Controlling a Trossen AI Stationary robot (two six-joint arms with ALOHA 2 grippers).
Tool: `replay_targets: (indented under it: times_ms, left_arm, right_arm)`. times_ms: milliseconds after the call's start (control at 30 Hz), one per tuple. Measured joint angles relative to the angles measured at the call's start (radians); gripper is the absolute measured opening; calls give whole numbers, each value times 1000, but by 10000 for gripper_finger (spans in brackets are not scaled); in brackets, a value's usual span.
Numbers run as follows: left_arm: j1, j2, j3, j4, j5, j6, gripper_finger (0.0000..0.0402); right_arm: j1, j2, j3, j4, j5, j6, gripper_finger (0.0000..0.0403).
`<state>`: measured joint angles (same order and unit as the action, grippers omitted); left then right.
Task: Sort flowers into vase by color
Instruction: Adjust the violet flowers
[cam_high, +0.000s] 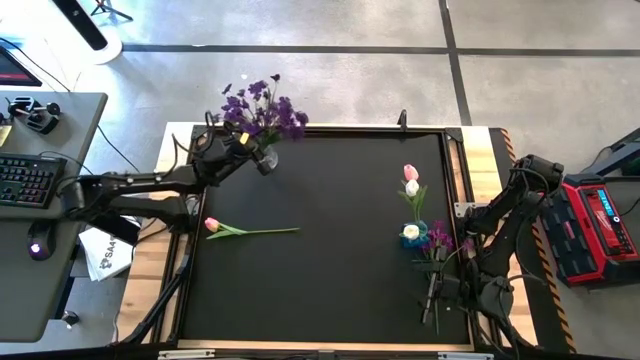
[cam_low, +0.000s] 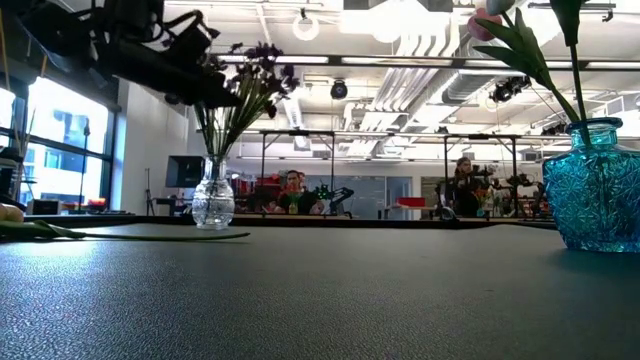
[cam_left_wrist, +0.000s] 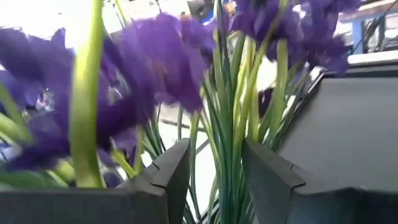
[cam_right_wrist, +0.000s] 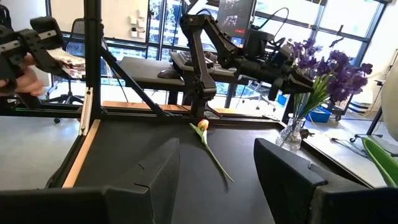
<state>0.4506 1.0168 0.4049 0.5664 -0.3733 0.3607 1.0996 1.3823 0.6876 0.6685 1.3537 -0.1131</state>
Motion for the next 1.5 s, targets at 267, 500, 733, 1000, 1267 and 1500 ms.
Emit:
replay_targets:
  times_ms: [267,500,733,1000,1267,1500]
  left_arm:
    - [-55,-145,0,-26,3,-22,133]
    - [-106,-249,0,-12,3,-71,133]
    - [-140,-281,3,6,3,-45,133]
    - [-126,-209,3,-41,37,-68,133]
    - [-51,-131,4,-44,103,-206,140]
    - [-26,-129,123,-297,214,-261,175]
  right_arm:
    - [0,0,0,-1,0,0,192]
    - [0,0,0,-1,0,0,192]
    - [0,0,0,-1,0,0,192]
    - [0,0,0,-1,0,0,192]
    - [0,0,0,-1,0,0,192]
    - [0,0,0,-1,0,1,192]
